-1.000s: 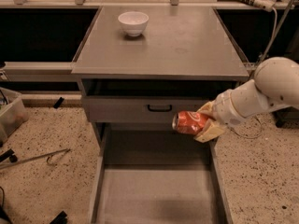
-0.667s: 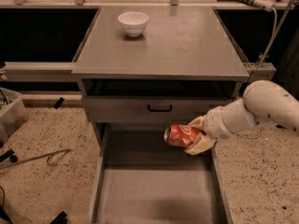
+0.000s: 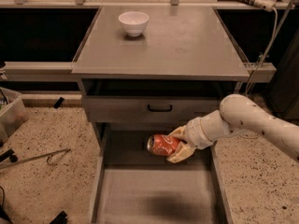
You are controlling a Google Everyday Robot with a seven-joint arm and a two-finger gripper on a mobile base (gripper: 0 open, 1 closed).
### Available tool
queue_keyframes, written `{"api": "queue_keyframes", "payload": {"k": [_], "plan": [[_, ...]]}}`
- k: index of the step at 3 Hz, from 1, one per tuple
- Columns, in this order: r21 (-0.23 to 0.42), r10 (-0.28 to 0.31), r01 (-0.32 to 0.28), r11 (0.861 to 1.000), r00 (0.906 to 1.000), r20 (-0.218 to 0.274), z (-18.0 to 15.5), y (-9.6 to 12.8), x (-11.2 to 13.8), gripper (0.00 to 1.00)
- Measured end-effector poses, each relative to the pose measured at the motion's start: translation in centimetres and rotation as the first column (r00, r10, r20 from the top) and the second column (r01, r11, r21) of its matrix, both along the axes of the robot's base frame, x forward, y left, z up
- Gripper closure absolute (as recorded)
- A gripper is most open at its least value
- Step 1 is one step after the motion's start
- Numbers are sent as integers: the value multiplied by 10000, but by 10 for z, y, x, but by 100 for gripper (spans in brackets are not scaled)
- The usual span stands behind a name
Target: Place coke can into middle drawer
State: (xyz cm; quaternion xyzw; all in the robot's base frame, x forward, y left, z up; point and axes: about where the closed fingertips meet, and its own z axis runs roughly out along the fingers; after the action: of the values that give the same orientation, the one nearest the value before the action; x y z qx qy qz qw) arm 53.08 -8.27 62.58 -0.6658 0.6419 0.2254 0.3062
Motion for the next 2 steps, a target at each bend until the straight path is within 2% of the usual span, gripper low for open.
{"api": "queue_keyframes", "payload": {"k": [1, 2], "plan": [[14, -8, 8, 10000, 10000, -21, -1, 1, 0, 100], [-306, -589, 589, 9978, 9983, 5, -24, 3, 4, 100]]}}
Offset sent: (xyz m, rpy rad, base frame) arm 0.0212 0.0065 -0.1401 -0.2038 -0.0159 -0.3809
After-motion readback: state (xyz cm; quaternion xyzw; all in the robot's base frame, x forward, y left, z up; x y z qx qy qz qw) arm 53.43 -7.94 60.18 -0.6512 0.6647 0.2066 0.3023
